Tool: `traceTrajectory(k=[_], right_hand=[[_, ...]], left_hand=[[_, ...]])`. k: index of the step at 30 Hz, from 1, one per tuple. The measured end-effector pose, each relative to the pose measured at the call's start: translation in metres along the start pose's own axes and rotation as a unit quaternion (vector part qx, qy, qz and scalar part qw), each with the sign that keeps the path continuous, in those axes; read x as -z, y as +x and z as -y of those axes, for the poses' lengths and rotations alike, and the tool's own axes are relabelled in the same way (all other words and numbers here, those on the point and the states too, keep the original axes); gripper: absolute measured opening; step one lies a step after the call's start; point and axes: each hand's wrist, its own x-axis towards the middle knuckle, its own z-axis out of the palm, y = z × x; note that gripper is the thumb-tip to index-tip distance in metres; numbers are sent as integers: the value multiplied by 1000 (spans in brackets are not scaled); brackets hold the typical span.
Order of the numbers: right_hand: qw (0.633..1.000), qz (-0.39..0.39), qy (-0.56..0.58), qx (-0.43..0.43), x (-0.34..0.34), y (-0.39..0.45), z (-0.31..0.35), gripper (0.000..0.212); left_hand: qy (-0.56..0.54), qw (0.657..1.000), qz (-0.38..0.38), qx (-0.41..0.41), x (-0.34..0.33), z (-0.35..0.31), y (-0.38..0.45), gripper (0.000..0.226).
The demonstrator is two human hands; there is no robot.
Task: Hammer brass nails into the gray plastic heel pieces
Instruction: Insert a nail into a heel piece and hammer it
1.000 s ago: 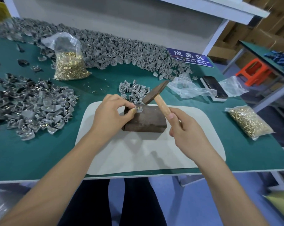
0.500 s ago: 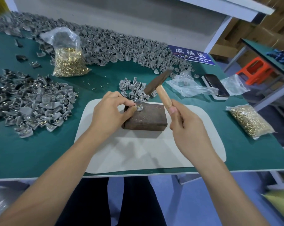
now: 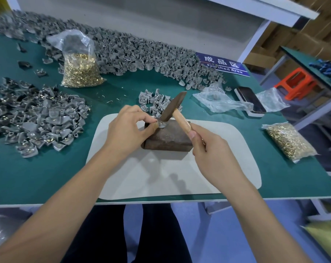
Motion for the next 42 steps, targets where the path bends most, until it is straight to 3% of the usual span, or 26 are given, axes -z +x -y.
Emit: traceTrajectory(k=[3, 7, 11, 14, 17, 21, 25, 28, 31, 34, 42], right_hand=[[999, -45, 26, 9, -3, -3, 5, 24], [1000, 4, -24, -3, -2, -1, 0, 24], [998, -55, -1, -1, -6, -7, 3, 23], [999, -14, -34, -5, -6, -7, 3, 26], [998, -60, -17, -7, -5, -7, 2, 29], [999, -23, -42, -1, -3, -5, 0, 22], [997, -81, 16, 1, -3, -4, -4, 24], [999, -42, -5, 11, -6, -7, -4, 22], [997, -79, 26, 7, -8, -8, -4, 23], [999, -34, 0, 2, -8, -7, -3, 22], [999, -41, -17, -17, -6, 0, -5, 25]], left_hand=[[-2, 1000, -5, -2, 0, 0, 0, 7], [1, 1000, -3, -2, -1, 0, 0, 8], [3, 1000, -7, 1, -2, 2, 0, 8], [0, 1000, -5, 2, -1, 0, 1, 8], [3, 1000, -3, 1, -1, -1, 1, 8], [1, 1000, -9, 9, -1, 0, -1, 8], [-5, 1000, -3, 10, -1, -1, -1, 8], [-3, 1000, -1, 9, 0, 1, -1, 9], [-3, 1000, 3, 8, 0, 1, 0, 10], [-4, 1000, 4, 12, 1, -1, -1, 11], [-1, 1000, 5, 10, 2, -3, -1, 11]])
